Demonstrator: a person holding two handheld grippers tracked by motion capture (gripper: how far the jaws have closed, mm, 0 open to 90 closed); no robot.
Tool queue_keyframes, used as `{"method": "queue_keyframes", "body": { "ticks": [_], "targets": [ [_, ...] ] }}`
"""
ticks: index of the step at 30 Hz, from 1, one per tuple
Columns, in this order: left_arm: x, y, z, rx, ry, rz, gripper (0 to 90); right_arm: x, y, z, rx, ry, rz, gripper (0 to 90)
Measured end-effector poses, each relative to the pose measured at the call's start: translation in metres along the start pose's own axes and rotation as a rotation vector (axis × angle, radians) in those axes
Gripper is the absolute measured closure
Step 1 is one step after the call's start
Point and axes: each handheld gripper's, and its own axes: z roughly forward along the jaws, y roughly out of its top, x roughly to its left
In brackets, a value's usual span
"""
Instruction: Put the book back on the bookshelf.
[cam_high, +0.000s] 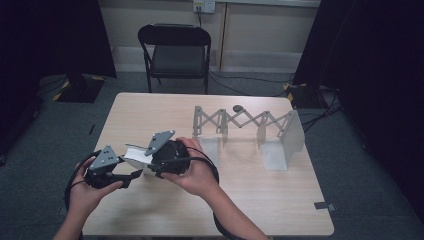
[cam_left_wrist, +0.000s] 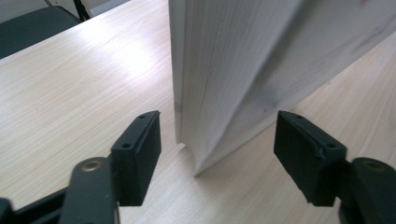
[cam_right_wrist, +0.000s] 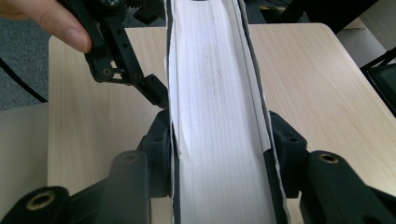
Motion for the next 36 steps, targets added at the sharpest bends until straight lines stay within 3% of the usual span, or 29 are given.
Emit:
{"method": "queue_keyframes", "body": {
  "ticks": [9,15,19,36],
  "targets": [
    [0.001,-0.007,0.007,0.041,-0.02,-0.009,24.4,-0.012,0.003,0.005,-0.003,0.006,0.047,52.0],
    [-0.002,-0.016,0.014,0.061,-0.04,-0.043,22.7,-0.019,0.004,0.006,0.007,0.013,0.083,52.0],
    [-0.003,-0.02,0.018,0.084,-0.043,-0.031,21.6,-0.024,0.005,0.007,0.011,0.012,0.116,52.1],
    [-0.012,-0.046,0.039,0.163,-0.098,-0.049,19.5,-0.034,0.0,0.009,-0.015,0.034,0.16,50.5]
  ]
}}
